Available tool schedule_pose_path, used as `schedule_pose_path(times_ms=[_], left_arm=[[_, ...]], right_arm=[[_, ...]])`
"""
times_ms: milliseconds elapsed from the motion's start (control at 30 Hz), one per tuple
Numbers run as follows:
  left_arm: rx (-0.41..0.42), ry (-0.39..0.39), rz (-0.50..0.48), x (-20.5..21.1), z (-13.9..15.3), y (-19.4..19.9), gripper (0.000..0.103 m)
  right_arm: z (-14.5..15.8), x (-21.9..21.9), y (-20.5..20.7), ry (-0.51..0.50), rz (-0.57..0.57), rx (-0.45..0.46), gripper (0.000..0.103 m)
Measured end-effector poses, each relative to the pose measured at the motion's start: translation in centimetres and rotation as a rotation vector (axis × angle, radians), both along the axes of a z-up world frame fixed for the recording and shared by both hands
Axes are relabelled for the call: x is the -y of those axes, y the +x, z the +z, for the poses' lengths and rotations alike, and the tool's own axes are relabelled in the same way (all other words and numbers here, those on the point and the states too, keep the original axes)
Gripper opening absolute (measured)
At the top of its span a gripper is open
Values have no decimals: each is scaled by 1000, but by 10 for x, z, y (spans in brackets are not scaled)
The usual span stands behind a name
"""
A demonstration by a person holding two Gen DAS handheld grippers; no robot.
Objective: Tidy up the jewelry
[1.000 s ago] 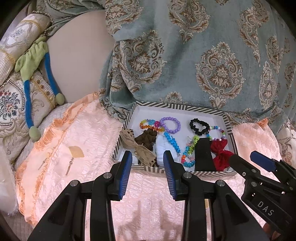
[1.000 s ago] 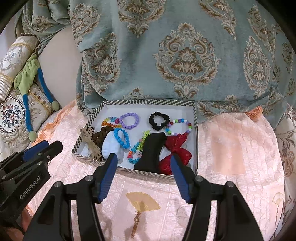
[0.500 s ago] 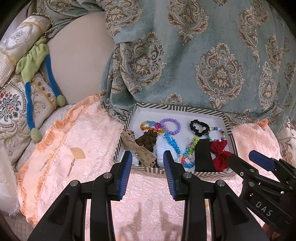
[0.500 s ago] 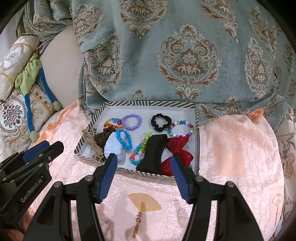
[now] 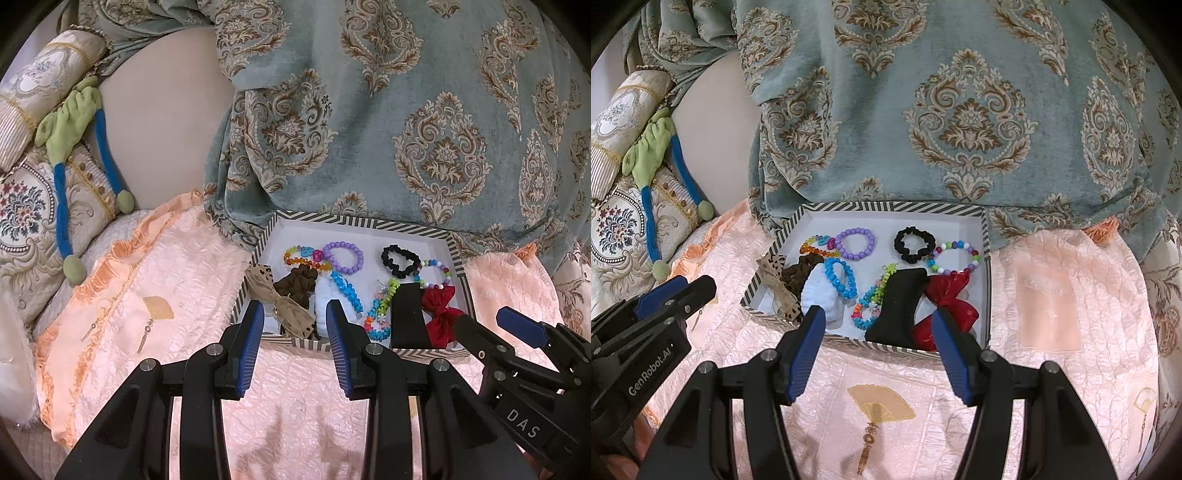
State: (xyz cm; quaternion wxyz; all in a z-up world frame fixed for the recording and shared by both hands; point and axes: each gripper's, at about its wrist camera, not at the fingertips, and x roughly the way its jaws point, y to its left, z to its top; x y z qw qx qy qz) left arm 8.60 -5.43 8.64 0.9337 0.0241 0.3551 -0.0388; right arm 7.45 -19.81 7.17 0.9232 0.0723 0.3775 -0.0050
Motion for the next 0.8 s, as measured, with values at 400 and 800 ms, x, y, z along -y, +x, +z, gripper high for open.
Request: schedule_pose_path(times_ms=[400, 800], left_arm=[[2, -2, -5, 0, 2, 0, 18], [-7, -23, -17, -1, -6, 0, 18]], right_arm=[[1, -2, 0, -2, 2, 0, 63], [-3, -3, -2, 6, 7, -10, 63]])
